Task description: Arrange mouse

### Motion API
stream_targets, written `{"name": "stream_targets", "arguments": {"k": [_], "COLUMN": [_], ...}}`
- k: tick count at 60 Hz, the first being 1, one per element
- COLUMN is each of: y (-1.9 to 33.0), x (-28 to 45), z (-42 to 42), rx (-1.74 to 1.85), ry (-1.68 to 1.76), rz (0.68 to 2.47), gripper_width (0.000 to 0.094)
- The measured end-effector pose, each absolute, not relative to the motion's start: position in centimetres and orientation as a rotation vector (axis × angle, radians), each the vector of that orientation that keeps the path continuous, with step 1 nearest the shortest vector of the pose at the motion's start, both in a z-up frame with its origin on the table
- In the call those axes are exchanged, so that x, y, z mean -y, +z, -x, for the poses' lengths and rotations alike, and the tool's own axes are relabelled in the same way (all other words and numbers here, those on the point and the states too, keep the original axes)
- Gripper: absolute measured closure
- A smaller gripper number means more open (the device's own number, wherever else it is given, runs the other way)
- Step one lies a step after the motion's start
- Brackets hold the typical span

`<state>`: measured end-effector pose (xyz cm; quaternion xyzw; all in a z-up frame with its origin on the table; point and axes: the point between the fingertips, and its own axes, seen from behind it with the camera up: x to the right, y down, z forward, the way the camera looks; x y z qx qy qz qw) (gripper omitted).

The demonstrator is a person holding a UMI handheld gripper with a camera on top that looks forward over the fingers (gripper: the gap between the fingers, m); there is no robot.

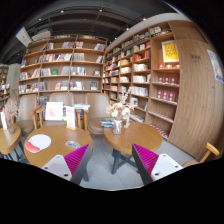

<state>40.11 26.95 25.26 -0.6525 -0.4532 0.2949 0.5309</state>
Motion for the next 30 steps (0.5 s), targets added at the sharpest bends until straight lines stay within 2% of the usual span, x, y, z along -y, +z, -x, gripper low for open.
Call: {"name": "stream_targets", "arguments": {"k": [30], "y": [21.4], "x": [-22.5], "z": [-37.9], "rx": [1.203], "ry": [0.741], "rz": [1.58], "gripper_width": [0.008]}}
